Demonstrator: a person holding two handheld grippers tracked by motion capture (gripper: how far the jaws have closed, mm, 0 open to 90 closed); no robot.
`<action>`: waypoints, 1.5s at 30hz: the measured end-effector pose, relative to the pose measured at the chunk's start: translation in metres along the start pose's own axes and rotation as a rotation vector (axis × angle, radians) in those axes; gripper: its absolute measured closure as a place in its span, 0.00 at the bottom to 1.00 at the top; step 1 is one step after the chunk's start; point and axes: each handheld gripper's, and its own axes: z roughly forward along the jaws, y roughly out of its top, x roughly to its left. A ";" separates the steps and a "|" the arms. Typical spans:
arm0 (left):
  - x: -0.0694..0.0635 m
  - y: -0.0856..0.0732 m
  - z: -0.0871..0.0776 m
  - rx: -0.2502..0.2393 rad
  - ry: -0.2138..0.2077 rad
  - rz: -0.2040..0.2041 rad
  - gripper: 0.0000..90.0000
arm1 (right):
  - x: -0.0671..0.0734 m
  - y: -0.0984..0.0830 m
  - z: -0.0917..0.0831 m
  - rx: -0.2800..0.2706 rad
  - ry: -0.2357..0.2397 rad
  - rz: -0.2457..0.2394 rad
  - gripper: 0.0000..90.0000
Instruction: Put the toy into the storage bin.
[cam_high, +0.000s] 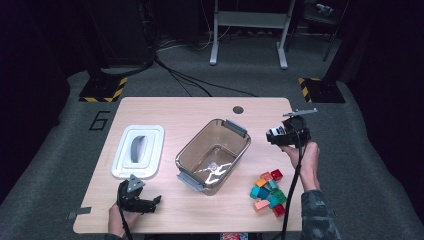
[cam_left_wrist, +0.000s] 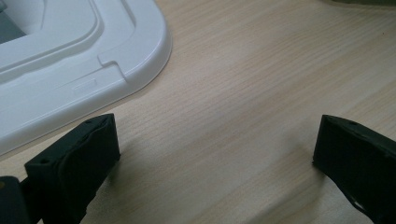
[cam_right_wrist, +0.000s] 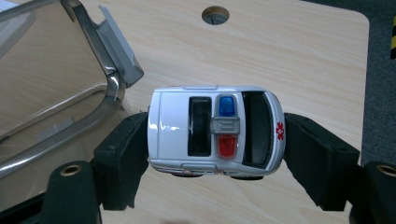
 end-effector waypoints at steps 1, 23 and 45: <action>0.000 0.000 0.000 0.000 0.000 0.000 0.00 | 0.001 0.002 -0.001 -0.005 0.003 -0.006 0.28; 0.000 0.000 0.001 -0.006 0.002 -0.001 0.00 | 0.058 0.036 0.009 -0.002 0.094 -0.146 0.28; 0.000 0.000 0.000 -0.006 0.004 -0.001 0.00 | 0.099 0.029 0.040 0.133 0.151 -0.290 0.27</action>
